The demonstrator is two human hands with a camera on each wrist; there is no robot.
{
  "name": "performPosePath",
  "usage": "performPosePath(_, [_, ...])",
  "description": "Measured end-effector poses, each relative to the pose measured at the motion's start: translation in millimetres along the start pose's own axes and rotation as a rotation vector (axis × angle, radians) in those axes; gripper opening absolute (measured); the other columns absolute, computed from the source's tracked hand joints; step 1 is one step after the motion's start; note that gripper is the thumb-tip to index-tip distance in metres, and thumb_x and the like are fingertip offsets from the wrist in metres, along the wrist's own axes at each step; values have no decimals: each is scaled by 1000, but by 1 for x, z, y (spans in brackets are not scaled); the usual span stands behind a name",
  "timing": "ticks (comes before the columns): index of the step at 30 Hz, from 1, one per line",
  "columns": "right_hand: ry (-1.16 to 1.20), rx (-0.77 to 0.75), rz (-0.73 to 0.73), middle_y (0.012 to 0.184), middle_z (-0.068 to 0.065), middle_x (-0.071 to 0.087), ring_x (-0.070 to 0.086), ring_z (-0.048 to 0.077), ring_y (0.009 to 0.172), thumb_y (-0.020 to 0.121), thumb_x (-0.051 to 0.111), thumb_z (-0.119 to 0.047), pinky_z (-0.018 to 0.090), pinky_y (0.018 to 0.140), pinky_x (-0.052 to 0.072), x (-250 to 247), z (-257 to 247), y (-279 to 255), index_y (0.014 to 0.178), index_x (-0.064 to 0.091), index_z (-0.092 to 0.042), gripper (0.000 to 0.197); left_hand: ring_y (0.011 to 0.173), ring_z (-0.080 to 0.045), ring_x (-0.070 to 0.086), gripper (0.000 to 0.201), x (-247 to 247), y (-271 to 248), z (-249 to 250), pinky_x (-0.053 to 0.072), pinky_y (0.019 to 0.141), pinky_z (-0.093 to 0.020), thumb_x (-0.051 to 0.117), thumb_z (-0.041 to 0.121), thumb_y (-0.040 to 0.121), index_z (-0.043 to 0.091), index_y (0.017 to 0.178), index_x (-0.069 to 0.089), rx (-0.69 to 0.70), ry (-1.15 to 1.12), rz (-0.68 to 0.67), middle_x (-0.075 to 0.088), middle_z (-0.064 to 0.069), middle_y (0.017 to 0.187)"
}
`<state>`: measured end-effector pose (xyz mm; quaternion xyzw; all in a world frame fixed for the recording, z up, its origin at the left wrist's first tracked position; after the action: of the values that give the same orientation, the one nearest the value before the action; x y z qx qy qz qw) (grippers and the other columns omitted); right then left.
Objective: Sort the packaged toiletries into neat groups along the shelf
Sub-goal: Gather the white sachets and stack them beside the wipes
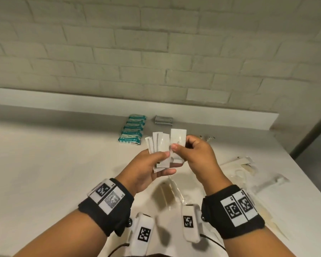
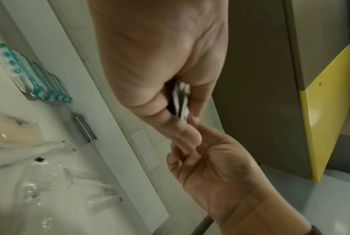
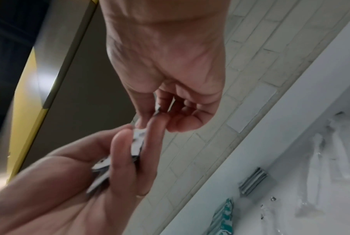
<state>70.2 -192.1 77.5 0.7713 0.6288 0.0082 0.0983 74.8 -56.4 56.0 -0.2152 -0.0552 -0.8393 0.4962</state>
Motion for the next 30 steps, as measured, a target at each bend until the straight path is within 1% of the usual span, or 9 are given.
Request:
performPosePath(4, [269,60,4,79,3,70,63,18,71,87,63,-4,26,61,51,7,6,5,95,68,-11,12,97,-32,71,24,-21,-9,5,60,69,-28,49,11,97,4,117,61,-13,-40,11,71,-19,109])
performPosePath(11, [655,155,-269,83,9,72,68,22,73,77,63,-13,32,65,57,64,9,1,93,71,-11,18,63,-13,69,27,-55,-20,18,44,44,-16,60,26,80,13,103,63,15,5,-2,73,-1,79])
performPosePath(14, [721,159,-419,96,15,72,70,25,79,66,83,-20,34,66,59,90,5,-1,108,69,-10,45,56,-11,62,33,-61,-21,18,39,42,-16,61,30,77,13,105,64,-26,33,-52,69,-1,77])
performPosePath(17, [703,187,-511,103,19,68,69,29,72,64,86,-19,36,64,58,105,3,1,125,59,-5,68,55,-11,60,40,-71,-19,18,37,41,-15,65,35,76,10,107,63,-58,41,-59,64,-5,78])
performPosePath(19, [658,190,-503,99,21,68,68,29,65,65,82,-16,34,59,57,109,2,3,122,58,2,65,56,-11,60,48,-77,-17,18,37,41,-16,69,40,73,8,108,61,-75,70,-48,60,-7,77])
performPosePath(21, [622,198,-405,92,17,70,67,26,67,62,78,-15,33,57,56,106,5,8,109,64,-1,51,57,-11,60,45,-81,-15,18,37,43,-16,67,42,72,9,102,62,-75,105,-19,60,-3,72])
performPosePath(25, [554,218,-303,93,12,71,63,27,79,75,65,-11,35,69,53,100,10,11,106,66,-8,31,57,-11,62,37,-82,-9,19,36,45,-16,66,41,69,14,95,65,-65,147,14,64,2,69])
performPosePath(27, [545,234,-304,94,14,69,59,29,77,76,66,-12,34,67,52,99,12,9,105,65,-7,30,59,-11,63,38,-80,-6,16,37,44,-15,66,41,70,14,97,66,-86,153,11,66,2,72])
performPosePath(30, [598,240,-326,99,16,70,65,29,82,67,73,-15,34,71,56,98,16,7,107,66,-6,41,59,-10,63,42,-79,-4,10,37,44,-14,66,43,69,14,100,66,-136,144,18,67,3,72])
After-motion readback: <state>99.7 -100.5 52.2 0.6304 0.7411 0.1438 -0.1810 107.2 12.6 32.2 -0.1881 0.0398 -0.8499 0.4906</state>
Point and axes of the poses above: each hand's wrist, its own y-axis towards the middle knuckle, its own x-axis out of the palm, z = x × y, the point moved 6 cm from there along y, towards the middle knuckle
